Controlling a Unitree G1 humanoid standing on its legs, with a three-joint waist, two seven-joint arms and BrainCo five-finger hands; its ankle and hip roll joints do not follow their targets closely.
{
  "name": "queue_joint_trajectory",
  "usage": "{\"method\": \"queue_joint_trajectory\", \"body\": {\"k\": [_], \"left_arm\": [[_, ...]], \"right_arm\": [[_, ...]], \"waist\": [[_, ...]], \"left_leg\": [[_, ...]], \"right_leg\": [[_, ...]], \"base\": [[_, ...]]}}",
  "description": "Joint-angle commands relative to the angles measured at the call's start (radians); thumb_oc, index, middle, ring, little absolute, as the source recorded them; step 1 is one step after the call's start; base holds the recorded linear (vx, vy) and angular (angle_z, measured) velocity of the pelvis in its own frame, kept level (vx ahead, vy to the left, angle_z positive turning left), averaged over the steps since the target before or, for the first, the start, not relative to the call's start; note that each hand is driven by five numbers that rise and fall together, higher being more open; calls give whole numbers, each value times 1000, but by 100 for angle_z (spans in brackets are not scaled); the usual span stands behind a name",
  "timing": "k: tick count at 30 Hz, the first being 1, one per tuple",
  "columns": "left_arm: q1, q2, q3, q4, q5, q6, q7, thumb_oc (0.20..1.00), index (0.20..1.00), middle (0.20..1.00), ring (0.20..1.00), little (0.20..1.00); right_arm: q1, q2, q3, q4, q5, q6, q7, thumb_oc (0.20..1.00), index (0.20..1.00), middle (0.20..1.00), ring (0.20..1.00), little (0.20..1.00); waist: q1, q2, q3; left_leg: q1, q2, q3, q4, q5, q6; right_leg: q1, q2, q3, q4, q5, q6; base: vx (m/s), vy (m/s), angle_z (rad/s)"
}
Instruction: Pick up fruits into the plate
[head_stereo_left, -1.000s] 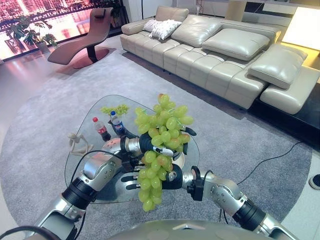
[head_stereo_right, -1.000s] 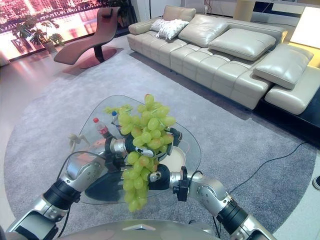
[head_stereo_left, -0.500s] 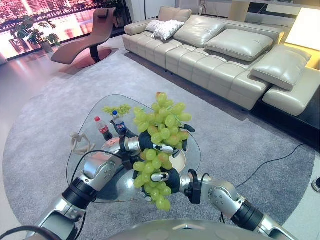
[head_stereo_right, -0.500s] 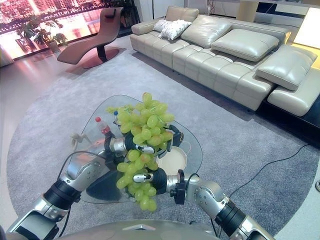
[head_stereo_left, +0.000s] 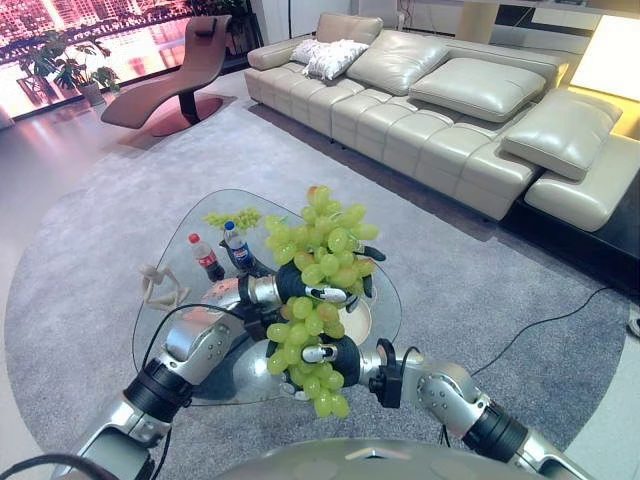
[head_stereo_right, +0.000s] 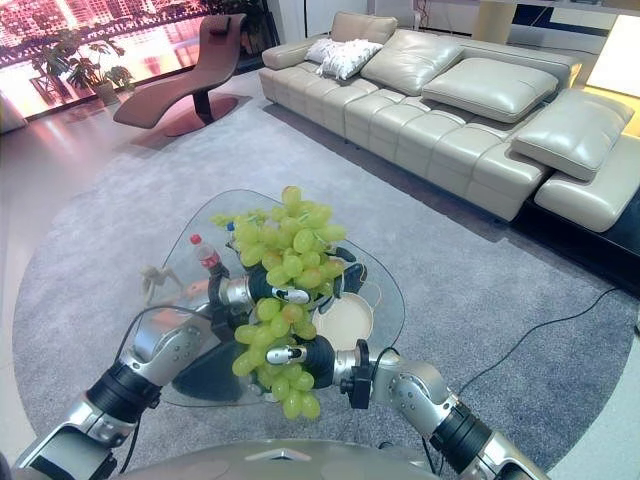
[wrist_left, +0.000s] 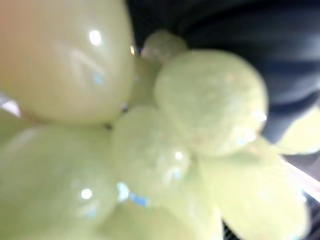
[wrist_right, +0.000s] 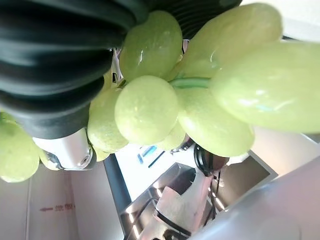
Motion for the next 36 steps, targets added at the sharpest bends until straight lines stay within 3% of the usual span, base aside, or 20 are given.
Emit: {"method": "queue_joint_trajectory", "body": {"k": [1,11,17,19,27,31,34,36], "left_arm": [[-22,-16,26,65,-11,-39,4,1000,1000,1000,1000,1000],[106,-6,128,114,1,-43,20,1000,1000,1000,1000,1000],[252,-13,255,239,59,-65,111,1000,1000,1000,1000,1000],[278,-20,270,300,91,-89,161,1000,1000,1000,1000,1000],[274,-41,257,594,219,-149,262,1000,1000,1000,1000,1000],[202,-63,178,776,265,-209,340,1000,1000,1000,1000,1000],[141,-93,138,923,288,-258,384,1000,1000,1000,1000,1000],[115,-108,126,980,278,-256,421,1000,1000,1000,1000,1000]], "right_arm": [[-17,101,-94,-90,63,-109,5,200,200,200,200,200],[92,9,-287,-33,-21,-135,16,200,200,200,200,200],[169,-65,-481,64,-150,-169,22,200,200,200,200,200],[169,-92,-521,107,-203,-209,7,200,200,200,200,200],[53,-181,-583,311,-314,-369,-137,200,200,200,200,200],[-109,-255,-553,431,-322,-427,-278,200,200,200,200,200],[-236,-262,-549,553,-355,-484,-354,200,200,200,200,200],[-292,-275,-533,598,-392,-520,-395,200,200,200,200,200]], "waist": [[7,-50,21],[12,-51,41],[20,-56,58],[27,-56,70],[77,-65,130],[103,-52,190],[117,-37,252],[120,-30,278]], "left_leg": [[36,-40,14,23,-150,43],[30,-43,-6,25,-148,40],[31,-45,-22,31,-146,36],[19,-46,-29,36,-144,35],[-32,-55,-70,78,-142,26],[-104,-64,-92,117,-142,23],[-158,-75,-107,139,-141,25],[-180,-80,-117,147,-140,27]], "right_leg": [[30,-37,-20,20,-72,36],[30,-42,-59,26,-73,38],[32,-47,-95,41,-78,37],[21,-48,-107,51,-80,35],[-11,-67,-151,86,-89,33],[-76,-76,-170,126,-98,29],[-125,-76,-178,147,-103,22],[-146,-74,-180,159,-107,17]], "base": [[49,36,6],[37,38,11],[102,77,21],[2,86,16],[10,47,22],[-142,67,23],[-193,39,32],[-142,20,24]]}}
